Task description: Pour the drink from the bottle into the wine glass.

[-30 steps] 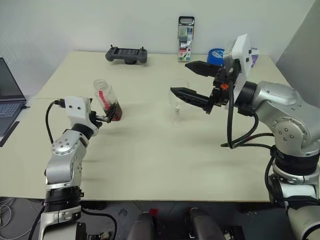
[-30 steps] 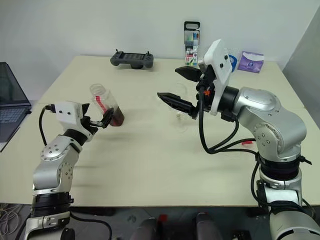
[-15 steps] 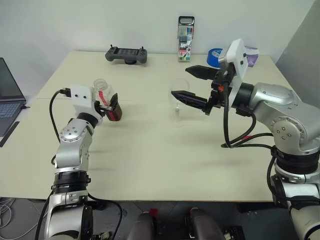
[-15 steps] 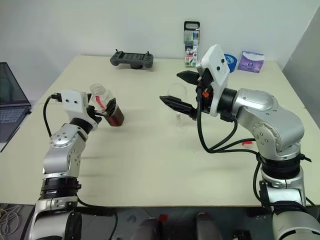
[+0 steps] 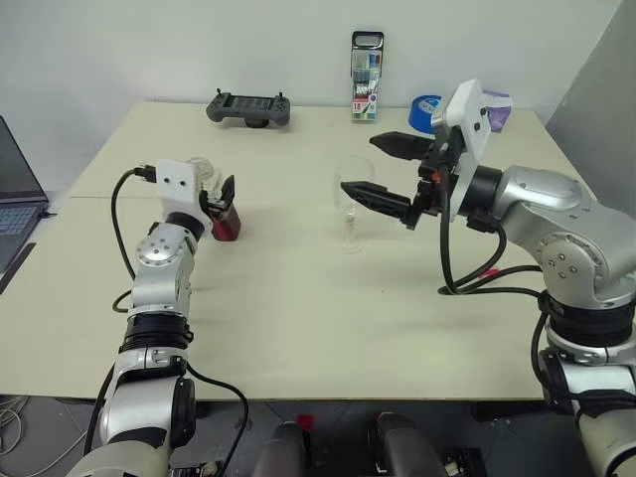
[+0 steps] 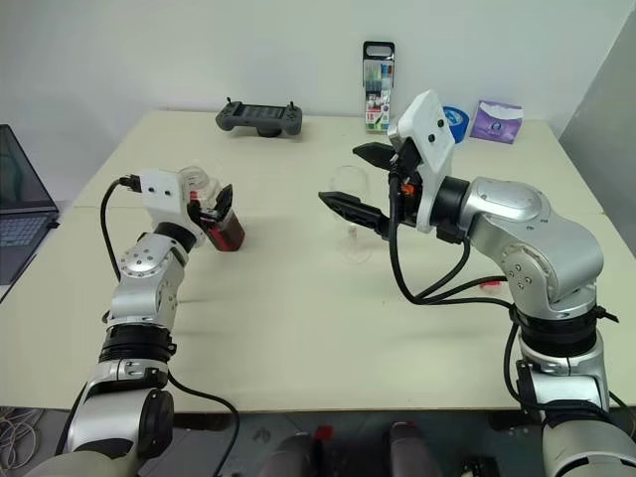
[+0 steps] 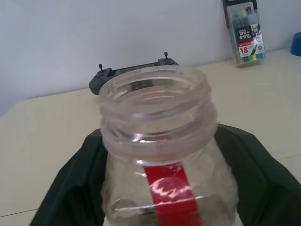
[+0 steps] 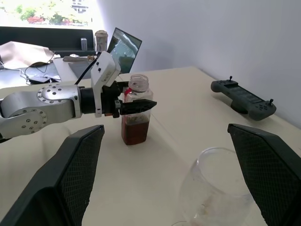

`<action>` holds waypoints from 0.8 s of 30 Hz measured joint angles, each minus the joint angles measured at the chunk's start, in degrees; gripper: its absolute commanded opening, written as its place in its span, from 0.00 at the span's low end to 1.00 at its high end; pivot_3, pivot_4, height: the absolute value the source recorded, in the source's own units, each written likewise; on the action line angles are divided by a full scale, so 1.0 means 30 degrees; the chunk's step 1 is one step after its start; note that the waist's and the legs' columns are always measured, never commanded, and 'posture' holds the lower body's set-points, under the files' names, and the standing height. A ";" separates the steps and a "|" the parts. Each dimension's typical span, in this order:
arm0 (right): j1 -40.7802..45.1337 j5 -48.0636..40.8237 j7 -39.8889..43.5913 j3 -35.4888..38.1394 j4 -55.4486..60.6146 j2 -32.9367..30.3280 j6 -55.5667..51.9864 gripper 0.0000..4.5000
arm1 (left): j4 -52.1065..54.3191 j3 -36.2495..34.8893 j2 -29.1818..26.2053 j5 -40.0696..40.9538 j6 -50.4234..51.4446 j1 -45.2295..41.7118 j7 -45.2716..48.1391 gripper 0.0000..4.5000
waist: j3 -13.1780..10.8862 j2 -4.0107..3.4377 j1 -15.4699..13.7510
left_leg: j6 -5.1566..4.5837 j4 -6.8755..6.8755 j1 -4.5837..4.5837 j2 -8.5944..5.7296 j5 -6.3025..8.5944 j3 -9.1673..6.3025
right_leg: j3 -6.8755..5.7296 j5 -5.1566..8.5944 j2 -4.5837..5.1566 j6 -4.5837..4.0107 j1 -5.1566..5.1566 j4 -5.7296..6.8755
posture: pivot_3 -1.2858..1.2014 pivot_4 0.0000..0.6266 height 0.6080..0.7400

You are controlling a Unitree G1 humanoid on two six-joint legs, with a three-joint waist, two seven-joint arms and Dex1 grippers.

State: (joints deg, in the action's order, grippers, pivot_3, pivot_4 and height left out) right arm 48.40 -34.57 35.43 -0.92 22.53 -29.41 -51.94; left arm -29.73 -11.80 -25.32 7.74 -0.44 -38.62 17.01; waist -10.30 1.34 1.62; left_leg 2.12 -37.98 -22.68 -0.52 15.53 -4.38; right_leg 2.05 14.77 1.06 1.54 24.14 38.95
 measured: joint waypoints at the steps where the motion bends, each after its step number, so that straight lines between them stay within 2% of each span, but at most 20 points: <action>1: -0.0002 -0.0003 -0.0057 0.0000 0.0019 0.0000 0.0000 1.00 | -0.0016 0.0017 0.0000 -0.0015 -0.0010 0.0000 -0.0007 0.48 | 0.0000 0.0000 0.0001 | 0.0000 0.0000 0.0000 0.0000 0.0000 0.0001 | 0.0002 0.0000 0.0000 0.0000 0.0000 0.0000 | 0.52 0.24 1.00; 9: -0.0242 -0.0038 -0.0424 0.0059 0.0139 -0.0002 -0.0006 1.00 | -0.0369 0.0018 -0.0014 -0.0061 -0.0434 -0.0050 -0.0023 0.48 | 0.0000 0.0000 0.0000 | 0.0000 -0.0001 0.0002 0.0000 0.0000 0.0002 | -0.0001 0.0000 0.0000 0.0000 0.0000 0.0002 | 0.52 0.24 1.00; 12: -0.1479 -0.0309 -0.0695 0.1305 0.0402 -0.0240 0.0095 1.00 | -0.0899 0.0288 -0.0167 -0.0224 -0.0474 -0.0941 0.0541 0.48 | -0.0006 0.0023 -0.0056 | 0.0001 -0.0031 -0.0054 -0.0003 -0.0001 -0.0036 | -0.0015 0.0000 -0.0002 0.0001 0.0007 -0.0005 | 0.52 0.24 1.00; 14: -0.2982 -0.0373 -0.0793 0.2628 0.0612 -0.0774 0.0282 1.00 | -0.0985 0.0902 -0.0447 -0.0487 -0.0639 -0.1945 0.1403 0.48 | -0.0017 0.0045 -0.0278 | 0.0003 -0.0043 -0.0088 -0.0024 -0.0002 -0.0039 | -0.0049 0.0000 0.0000 0.0001 0.0007 -0.0020 | 0.52 0.24 1.00; 17: -0.7057 -0.1052 -0.0429 0.4759 0.2210 -0.2002 0.0390 1.00 | -0.1260 0.2345 -0.0778 -0.1203 -0.1774 -0.4739 0.3266 0.48 | -0.0021 0.0064 -0.0769 | 0.0001 -0.0038 -0.0114 -0.0074 -0.0003 -0.0025 | -0.0109 0.0005 -0.0010 0.0009 -0.0002 -0.0055 | 0.52 0.24 1.00; 20: -1.0925 -0.1200 0.0223 0.5007 0.4540 -0.2498 0.0987 1.00 | -0.2228 0.3813 -0.0910 -0.2643 -0.4641 -0.7144 0.4153 0.48 | -0.0020 0.0059 -0.0729 | -0.0006 -0.0023 -0.0072 -0.0099 0.0000 0.0046 | -0.0017 0.0015 -0.0001 0.0028 -0.0008 -0.0048 | 0.52 0.24 1.00; 24: -1.3279 -0.0365 -0.0263 0.4872 0.6013 -0.2314 0.2433 1.00 | -0.4686 0.5672 -0.0492 -0.4568 -0.8224 -0.8503 0.4387 0.48 | -0.0019 0.0058 -0.0225 | -0.0022 -0.0028 0.0029 -0.0226 -0.0006 0.0099 | 0.0101 0.0007 0.0003 0.0054 -0.0034 0.0004 | 0.52 0.24 1.00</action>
State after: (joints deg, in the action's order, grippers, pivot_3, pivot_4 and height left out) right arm 8.57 -35.66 34.65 13.70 40.57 -36.35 -44.64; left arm -43.78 5.22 -26.80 -5.96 -25.11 -64.13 30.17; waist -10.36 1.51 0.95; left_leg 2.06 -38.07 -22.59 -1.20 15.51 -4.08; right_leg 2.36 14.80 1.07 1.71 24.04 38.96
